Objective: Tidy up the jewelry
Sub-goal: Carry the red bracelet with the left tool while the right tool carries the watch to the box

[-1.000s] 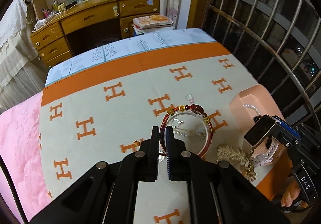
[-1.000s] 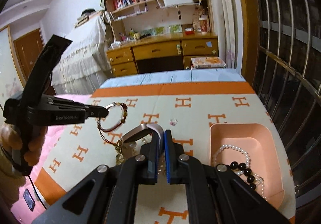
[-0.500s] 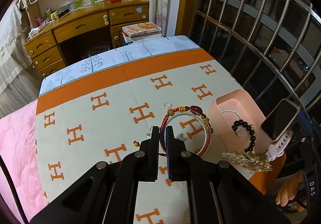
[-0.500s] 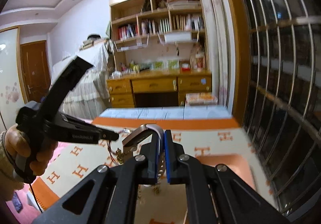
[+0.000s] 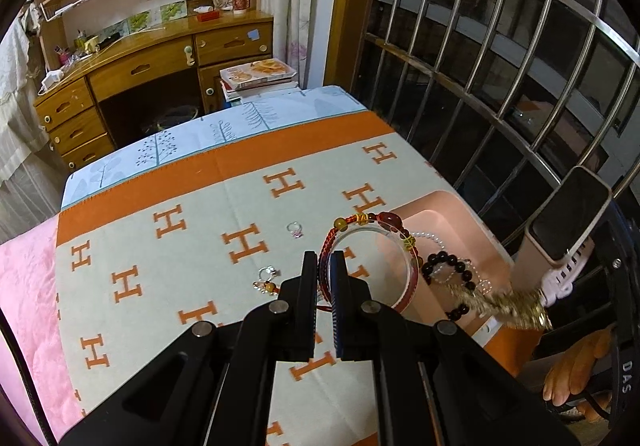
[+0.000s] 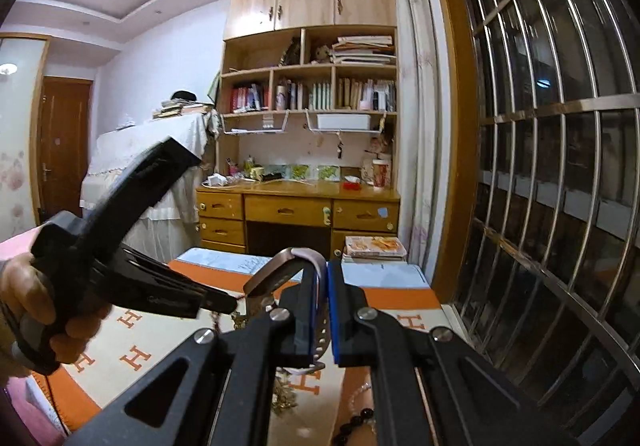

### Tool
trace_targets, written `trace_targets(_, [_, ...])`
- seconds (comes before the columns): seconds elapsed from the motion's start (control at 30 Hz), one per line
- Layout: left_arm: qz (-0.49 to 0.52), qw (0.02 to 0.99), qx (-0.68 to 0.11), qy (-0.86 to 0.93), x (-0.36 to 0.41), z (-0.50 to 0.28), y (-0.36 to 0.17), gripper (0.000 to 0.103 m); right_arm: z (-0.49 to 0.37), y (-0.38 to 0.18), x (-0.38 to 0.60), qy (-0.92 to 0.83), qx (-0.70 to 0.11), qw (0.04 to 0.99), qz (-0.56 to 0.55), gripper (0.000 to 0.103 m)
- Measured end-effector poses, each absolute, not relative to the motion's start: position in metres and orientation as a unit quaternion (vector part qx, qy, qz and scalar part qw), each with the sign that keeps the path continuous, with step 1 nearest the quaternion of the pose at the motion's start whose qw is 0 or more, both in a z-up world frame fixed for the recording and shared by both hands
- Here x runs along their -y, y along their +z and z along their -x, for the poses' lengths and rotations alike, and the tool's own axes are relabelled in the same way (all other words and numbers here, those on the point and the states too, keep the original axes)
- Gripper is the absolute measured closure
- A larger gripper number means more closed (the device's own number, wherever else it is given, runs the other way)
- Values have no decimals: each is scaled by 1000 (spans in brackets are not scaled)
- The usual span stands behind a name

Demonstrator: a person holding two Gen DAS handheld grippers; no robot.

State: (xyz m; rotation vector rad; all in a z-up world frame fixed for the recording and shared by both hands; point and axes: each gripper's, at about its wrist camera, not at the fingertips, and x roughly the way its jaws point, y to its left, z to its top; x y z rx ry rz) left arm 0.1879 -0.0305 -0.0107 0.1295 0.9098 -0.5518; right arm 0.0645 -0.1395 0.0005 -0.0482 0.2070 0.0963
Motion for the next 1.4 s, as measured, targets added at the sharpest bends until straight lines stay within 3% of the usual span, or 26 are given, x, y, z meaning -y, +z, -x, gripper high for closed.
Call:
trace_targets(0.4, [-43,859,-431,-275,33,-186,-9,99,-58,9,141,5,-57,996,71,98])
trace_targets(0.87, [-44,832,-430,-348,100,-186,-14,99,-71,6,200,-60,-119,991,25,98])
trace_targets(1.27, [-81,808,-462,-355,169,-206,-61,99,-83,-16,238,-79,-166,982,-28,98])
trace_targets(1.4, [-87,805,-471,-350,175,-209,-73,85,-88,-23,246,-79,-179,980,-39,98])
